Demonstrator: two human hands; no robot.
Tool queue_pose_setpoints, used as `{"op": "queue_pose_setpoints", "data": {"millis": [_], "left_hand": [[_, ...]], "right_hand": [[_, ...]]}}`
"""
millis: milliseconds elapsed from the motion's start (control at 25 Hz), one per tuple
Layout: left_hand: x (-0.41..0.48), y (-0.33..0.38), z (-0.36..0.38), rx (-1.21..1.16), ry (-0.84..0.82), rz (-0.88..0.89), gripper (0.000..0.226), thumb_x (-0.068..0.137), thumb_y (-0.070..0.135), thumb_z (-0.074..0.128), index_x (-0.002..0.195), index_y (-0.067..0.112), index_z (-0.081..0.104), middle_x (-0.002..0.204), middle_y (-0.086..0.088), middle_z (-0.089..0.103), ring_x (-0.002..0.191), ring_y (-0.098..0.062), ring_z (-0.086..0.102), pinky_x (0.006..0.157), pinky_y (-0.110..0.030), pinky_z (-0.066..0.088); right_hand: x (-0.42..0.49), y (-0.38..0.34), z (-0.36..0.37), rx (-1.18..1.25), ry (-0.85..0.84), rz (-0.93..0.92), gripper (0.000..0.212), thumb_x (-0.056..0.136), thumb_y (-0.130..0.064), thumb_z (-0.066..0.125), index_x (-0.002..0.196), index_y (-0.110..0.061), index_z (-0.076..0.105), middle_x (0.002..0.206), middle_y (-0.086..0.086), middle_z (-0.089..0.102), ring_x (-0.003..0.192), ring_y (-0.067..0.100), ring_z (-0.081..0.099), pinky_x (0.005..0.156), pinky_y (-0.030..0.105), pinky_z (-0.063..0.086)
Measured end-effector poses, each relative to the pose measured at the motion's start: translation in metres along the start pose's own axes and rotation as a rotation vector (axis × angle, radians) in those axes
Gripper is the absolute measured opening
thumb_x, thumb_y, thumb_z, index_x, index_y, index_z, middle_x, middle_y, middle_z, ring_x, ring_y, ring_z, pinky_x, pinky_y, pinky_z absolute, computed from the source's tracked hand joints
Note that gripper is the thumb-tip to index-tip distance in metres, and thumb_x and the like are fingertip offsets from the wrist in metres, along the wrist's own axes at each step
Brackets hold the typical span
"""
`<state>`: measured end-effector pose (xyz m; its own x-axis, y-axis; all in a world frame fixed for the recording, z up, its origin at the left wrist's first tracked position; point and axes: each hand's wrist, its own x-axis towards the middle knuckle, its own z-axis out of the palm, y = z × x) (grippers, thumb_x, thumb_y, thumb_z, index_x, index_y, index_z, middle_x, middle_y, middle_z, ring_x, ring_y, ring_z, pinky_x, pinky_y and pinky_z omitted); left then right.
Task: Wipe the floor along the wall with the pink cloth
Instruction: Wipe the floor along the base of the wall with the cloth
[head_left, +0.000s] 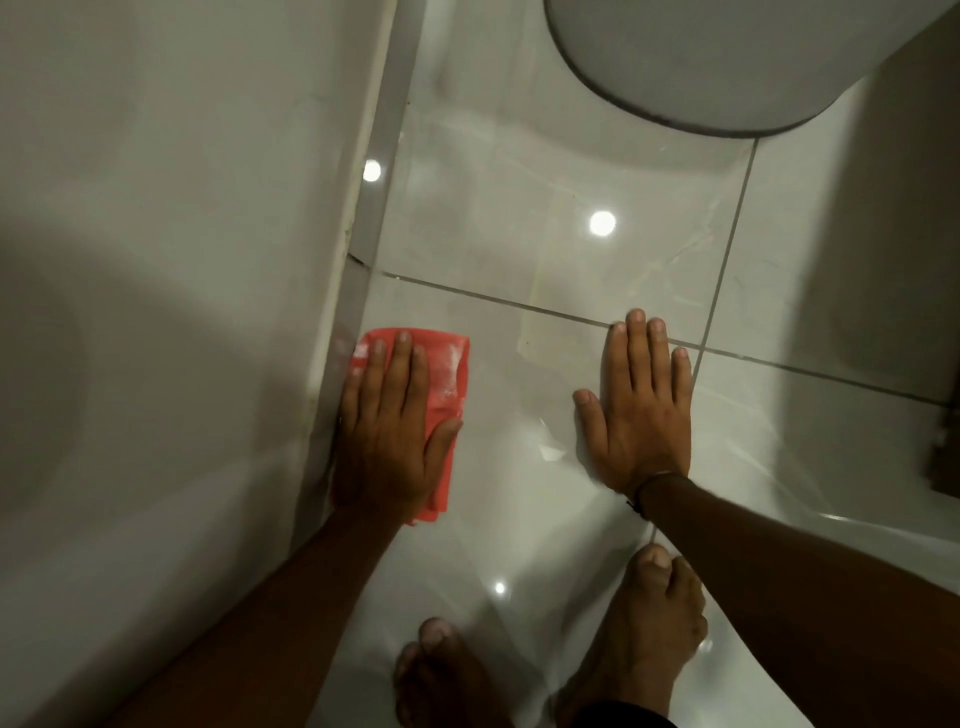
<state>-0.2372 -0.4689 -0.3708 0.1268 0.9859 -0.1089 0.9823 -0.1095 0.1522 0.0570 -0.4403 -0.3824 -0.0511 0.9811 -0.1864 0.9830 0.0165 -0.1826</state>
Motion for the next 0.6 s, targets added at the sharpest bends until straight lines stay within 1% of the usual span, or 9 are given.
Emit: {"op": "queue_pose_setpoints", "data": {"millis": [80,160,280,360,400,480,520,600], "left_hand": [[0.001,0.003,0.002,0.029,0.033,0.002,0.071,0.113,0.049,0.036,0.167,0.004,0.025,0.174,-0.022,0.03,0.164,-0.04,0.025,0.133,-0.058,0.026],[0.004,0.006,0.002,0.055,0.039,-0.035,0.062,0.115,0.038,0.035,0.165,0.003,0.031,0.172,-0.021,0.035,0.161,-0.04,0.03,0.131,-0.056,0.032],[0.012,0.01,-0.005,0.014,0.034,-0.078,0.059,0.104,0.019,0.055,0.159,0.002,0.044,0.167,-0.019,0.045,0.156,-0.041,0.04,0.125,-0.056,0.041],[0.014,0.009,-0.014,-0.108,0.018,-0.097,0.063,0.096,0.005,0.068,0.155,-0.002,0.049,0.162,-0.024,0.05,0.152,-0.046,0.044,0.124,-0.06,0.042],[0.013,0.01,-0.024,-0.202,0.009,-0.119,0.066,0.092,-0.001,0.072,0.154,-0.004,0.049,0.161,-0.027,0.05,0.151,-0.049,0.044,0.124,-0.061,0.041],[0.015,0.018,-0.055,-0.37,-0.045,-0.159,0.075,0.085,-0.008,0.077,0.153,-0.009,0.046,0.163,-0.031,0.044,0.154,-0.051,0.038,0.127,-0.062,0.038],[0.016,0.024,-0.076,-0.421,-0.078,-0.163,0.078,0.084,-0.01,0.078,0.154,-0.01,0.044,0.165,-0.031,0.04,0.156,-0.049,0.035,0.128,-0.062,0.037],[0.02,0.041,-0.122,-0.445,-0.122,-0.144,0.077,0.088,-0.009,0.077,0.156,-0.008,0.042,0.168,-0.029,0.033,0.16,-0.045,0.029,0.128,-0.061,0.037]], "right_hand": [[0.0,-0.001,0.0,0.003,-0.005,0.001,0.082,0.108,-0.055,0.027,0.173,-0.011,0.007,0.182,0.013,0.003,0.169,0.032,0.0,0.136,0.051,-0.001],[-0.001,-0.001,0.0,-0.008,-0.012,-0.001,0.081,0.108,-0.056,0.025,0.173,-0.01,0.006,0.182,0.014,0.002,0.169,0.032,-0.001,0.136,0.052,-0.001],[0.0,-0.003,-0.005,-0.02,-0.063,-0.002,0.081,0.109,-0.056,0.026,0.172,-0.009,0.006,0.182,0.015,0.002,0.169,0.034,-0.002,0.136,0.053,0.0],[0.002,-0.003,-0.013,-0.012,-0.138,-0.003,0.083,0.109,-0.057,0.027,0.172,-0.008,0.004,0.182,0.015,-0.002,0.168,0.033,-0.005,0.136,0.053,0.0],[0.002,-0.002,-0.022,-0.003,-0.175,-0.006,0.084,0.109,-0.059,0.027,0.172,-0.008,0.003,0.182,0.015,-0.003,0.168,0.032,-0.006,0.136,0.052,0.0],[-0.002,-0.003,-0.047,-0.002,-0.211,0.002,0.086,0.109,-0.061,0.024,0.173,-0.008,0.001,0.182,0.014,-0.006,0.168,0.032,-0.008,0.137,0.051,0.002],[-0.006,-0.004,-0.063,-0.005,-0.213,0.014,0.085,0.109,-0.061,0.023,0.172,-0.008,0.001,0.182,0.014,-0.006,0.168,0.032,-0.009,0.137,0.051,0.003],[-0.016,-0.009,-0.104,-0.017,-0.213,0.045,0.084,0.11,-0.06,0.021,0.172,-0.008,0.0,0.181,0.013,-0.009,0.168,0.031,-0.011,0.137,0.053,0.005]]}}
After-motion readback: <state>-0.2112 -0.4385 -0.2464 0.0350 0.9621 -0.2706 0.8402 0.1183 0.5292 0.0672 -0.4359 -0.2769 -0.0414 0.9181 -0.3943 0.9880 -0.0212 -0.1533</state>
